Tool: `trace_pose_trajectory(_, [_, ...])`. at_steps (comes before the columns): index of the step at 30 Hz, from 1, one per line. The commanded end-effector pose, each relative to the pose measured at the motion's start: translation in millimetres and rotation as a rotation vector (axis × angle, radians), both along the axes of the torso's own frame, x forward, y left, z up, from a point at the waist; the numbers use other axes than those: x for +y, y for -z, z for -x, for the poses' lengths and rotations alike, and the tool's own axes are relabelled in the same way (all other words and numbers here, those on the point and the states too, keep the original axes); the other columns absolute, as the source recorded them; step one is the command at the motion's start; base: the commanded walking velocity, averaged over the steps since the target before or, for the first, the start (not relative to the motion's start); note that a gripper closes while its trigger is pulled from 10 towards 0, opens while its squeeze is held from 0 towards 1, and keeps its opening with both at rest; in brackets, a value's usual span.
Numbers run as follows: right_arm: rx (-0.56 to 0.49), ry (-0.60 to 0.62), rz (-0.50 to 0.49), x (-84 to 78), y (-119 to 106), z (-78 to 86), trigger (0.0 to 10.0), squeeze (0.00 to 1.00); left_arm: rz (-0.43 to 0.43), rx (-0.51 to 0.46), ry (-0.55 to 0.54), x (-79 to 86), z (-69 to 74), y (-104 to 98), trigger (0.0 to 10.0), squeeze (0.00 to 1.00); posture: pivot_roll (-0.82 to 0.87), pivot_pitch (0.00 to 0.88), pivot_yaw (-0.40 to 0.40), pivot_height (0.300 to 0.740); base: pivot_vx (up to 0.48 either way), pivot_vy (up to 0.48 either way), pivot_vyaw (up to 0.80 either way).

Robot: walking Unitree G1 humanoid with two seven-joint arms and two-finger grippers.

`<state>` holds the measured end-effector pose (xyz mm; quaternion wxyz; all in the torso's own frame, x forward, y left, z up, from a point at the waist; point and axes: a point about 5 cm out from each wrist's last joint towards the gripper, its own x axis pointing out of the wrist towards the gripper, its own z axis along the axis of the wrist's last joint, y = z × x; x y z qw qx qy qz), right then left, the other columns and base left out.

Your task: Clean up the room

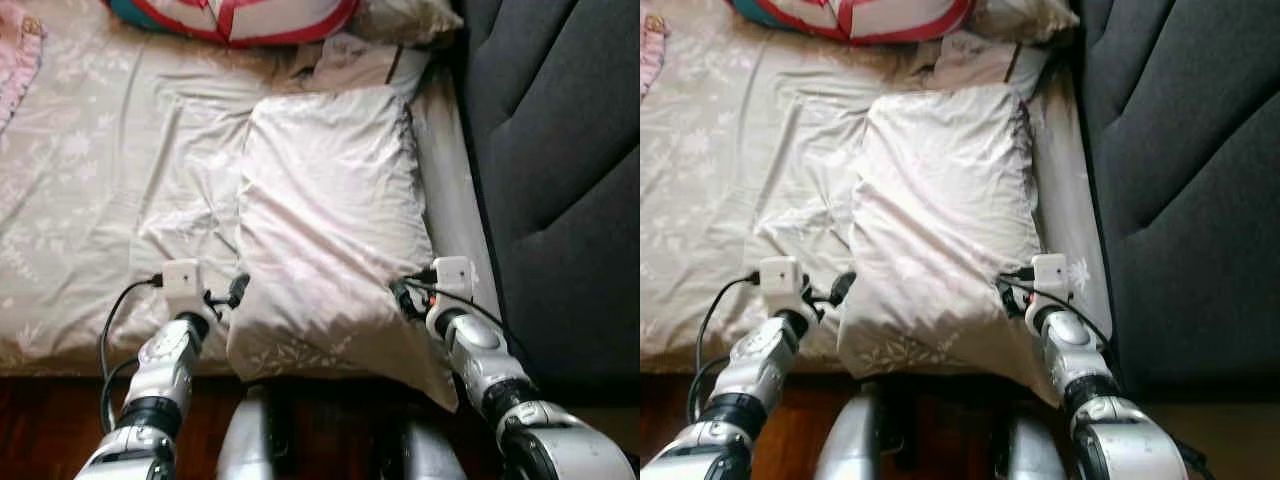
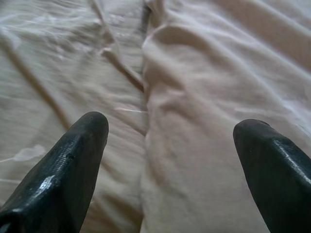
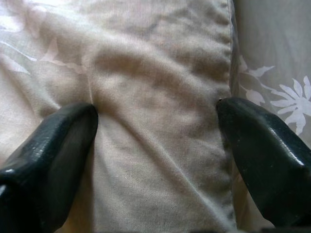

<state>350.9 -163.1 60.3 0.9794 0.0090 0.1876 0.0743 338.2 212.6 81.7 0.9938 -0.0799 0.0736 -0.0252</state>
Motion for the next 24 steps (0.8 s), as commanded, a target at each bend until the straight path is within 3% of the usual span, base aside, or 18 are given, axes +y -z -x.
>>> trace_pose_trajectory(1, [0.082, 0.012, 0.013, -1.2, 15, 8.6, 10.0, 0.0, 0.006, 0.031, -0.019, 8.3, 7.8, 7, 10.0, 0.0, 0.0, 0.367, 0.051, 0.668, 0.0, 0.0, 0.0])
trace_pose_trajectory(7, [0.135, 0.03, -0.068, 0.4, 22, 13.1, 10.0, 0.0, 0.002, 0.025, -0.014, 8.1, 11.8, 6, 10.0, 0.0, 0.02, 0.353, 0.058, 0.668, 0.0, 0.0, 0.0])
trace_pose_trajectory(8, [0.181, 0.031, -0.087, 1.2, 29, 18.5, 10.0, 0.0, 0.003, 0.017, -0.009, 7.1, 13.1, 4, 10.0, 0.0, 0.02, 0.349, 0.059, 0.668, 0.0, 0.0, 0.0])
trace_pose_trajectory(16, [0.294, -0.001, -0.029, 6.0, 52, 37.3, 10.0, 0.0, -0.001, -0.019, 0.006, 6.0, 21.0, -5, 10.0, 0.0, 0.03, 0.344, 0.057, 0.668, 0.0, 0.0, 0.0])
trace_pose_trajectory(17, [0.297, -0.001, -0.032, 6.9, 53, 38.2, 3.3, 0.0, -0.001, -0.021, 0.004, 6.8, 22.0, -6, 10.0, 0.0, 0.03, 0.344, 0.057, 0.668, 0.0, 0.0, 0.0])
trace_pose_trajectory(18, [0.298, -0.001, -0.033, 7.4, 54, 38.7, 3.3, 0.0, -0.001, -0.022, 0.002, 7.3, 22.7, -6, 10.0, 0.0, 0.04, 0.344, 0.057, 0.668, 0.0, 0.0, 0.0])
trace_pose_trajectory(19, [0.302, -0.008, -0.049, 9.8, 55, 39.7, 0.0, 0.0, 0.002, -0.024, -0.005, 8.8, 24.2, -7, 10.0, 0.0, 0.04, 0.344, 0.057, 0.668, 0.0, 0.0, 0.0])
trace_pose_trajectory(24, [0.311, -0.022, -0.057, 15.5, 57, 41.4, 0.0, 0.0, -0.007, -0.019, -0.011, 11.9, 27.3, -9, 10.0, 0.0, 0.05, 0.342, 0.058, 0.668, 0.0, 0.0, 0.0])
